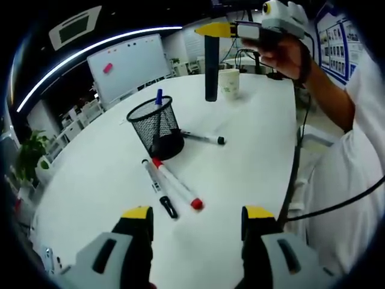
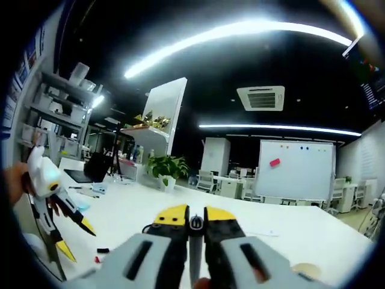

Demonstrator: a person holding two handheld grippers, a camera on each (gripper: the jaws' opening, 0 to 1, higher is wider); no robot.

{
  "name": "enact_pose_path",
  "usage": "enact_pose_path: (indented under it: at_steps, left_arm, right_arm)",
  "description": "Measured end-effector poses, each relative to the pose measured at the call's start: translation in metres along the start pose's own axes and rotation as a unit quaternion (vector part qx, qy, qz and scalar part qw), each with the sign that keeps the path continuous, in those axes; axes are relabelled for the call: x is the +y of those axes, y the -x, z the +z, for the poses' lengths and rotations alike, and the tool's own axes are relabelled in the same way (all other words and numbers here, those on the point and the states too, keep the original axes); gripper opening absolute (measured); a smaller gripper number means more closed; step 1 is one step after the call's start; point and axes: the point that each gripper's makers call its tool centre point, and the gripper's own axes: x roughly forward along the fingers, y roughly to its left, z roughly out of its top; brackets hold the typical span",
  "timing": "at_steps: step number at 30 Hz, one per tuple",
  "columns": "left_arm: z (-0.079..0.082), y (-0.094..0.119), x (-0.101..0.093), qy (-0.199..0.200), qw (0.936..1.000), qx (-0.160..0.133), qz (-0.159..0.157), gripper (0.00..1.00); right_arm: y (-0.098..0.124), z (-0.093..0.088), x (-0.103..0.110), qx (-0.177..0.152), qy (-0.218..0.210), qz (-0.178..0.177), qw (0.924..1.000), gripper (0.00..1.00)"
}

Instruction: Place the scattered laser pointers and whiteboard markers into the pen holder and stack the scattered paper cups together

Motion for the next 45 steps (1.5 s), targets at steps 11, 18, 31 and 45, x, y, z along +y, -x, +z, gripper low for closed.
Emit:
enact_pose_path:
  at_steps: [11,18,31,45]
  left_arm:
    - [0.002,0.001,0.003,0.000,1.0000,-0.001,0.003,0.60]
    - [0.001,0.004,0.004,0.001,1.0000,0.001,0.008,0.60]
    - [0.001,0.003,0.000,0.001,1.0000,0.000,0.005,0.60]
    - [-0.001,0.004,-0.001,0.003,1.0000,0.003,0.006,0.60]
  right_arm:
    - [-0.005,0.007,0.006,-0.012,0.007,0.013,0.9998,0.10]
    - [-0.008,0.012,0.007,-0.021,0.012,0.015,0.9996,0.10]
    - [-0.012,0.023,0.013,-0.040,0.015,0.024,0.9988,0.10]
    - [-0.019,0.030,0.017,-0.053,0.021,0.028,0.9980,0.10]
